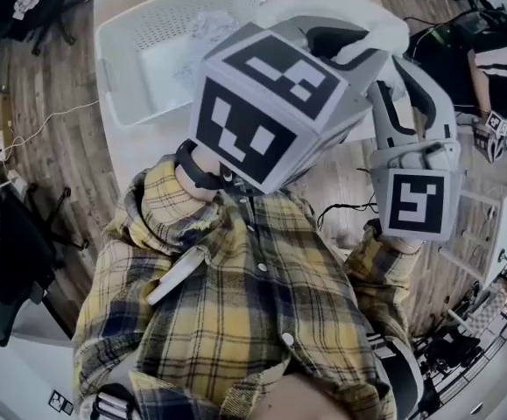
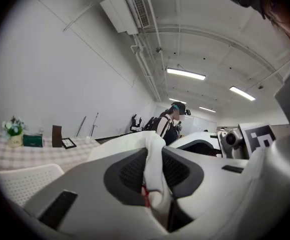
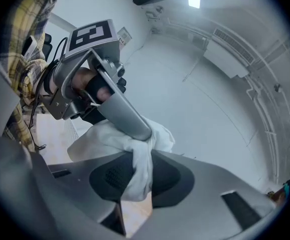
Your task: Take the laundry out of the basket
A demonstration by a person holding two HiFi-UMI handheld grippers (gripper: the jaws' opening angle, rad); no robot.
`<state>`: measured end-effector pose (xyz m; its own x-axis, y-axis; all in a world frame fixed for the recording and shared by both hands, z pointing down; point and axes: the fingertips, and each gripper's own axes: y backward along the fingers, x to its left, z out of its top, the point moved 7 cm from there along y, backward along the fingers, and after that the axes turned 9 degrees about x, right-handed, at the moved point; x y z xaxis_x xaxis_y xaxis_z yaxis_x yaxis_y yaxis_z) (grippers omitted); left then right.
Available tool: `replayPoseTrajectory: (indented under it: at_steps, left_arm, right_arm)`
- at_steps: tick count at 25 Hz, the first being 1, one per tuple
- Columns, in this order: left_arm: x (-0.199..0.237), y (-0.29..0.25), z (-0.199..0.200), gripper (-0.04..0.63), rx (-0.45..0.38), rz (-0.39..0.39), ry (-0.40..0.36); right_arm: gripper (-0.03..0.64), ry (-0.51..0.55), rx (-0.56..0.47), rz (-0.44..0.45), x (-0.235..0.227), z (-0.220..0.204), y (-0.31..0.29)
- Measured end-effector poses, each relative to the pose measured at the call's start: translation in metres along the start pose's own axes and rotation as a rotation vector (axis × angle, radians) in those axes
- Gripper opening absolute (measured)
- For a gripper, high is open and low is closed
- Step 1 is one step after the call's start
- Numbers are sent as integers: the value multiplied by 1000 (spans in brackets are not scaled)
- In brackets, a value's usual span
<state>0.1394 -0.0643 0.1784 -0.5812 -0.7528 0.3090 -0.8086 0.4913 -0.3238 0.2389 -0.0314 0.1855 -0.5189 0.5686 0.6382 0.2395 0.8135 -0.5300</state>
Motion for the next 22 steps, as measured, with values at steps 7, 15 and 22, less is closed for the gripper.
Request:
replayPoseTrajectory:
  at_steps: [7, 15, 22]
  left_arm:
    - [9, -43, -66, 92, 73, 56, 79]
    - [20, -75, -160, 92, 208, 90, 135]
    - [39, -112, -227, 92, 319, 106, 153]
  right_arm:
    - [121, 12, 90, 133, 32, -51, -38]
    - [123, 8, 246, 307, 97, -109, -77]
    - [123, -61, 341, 419, 142, -158, -121]
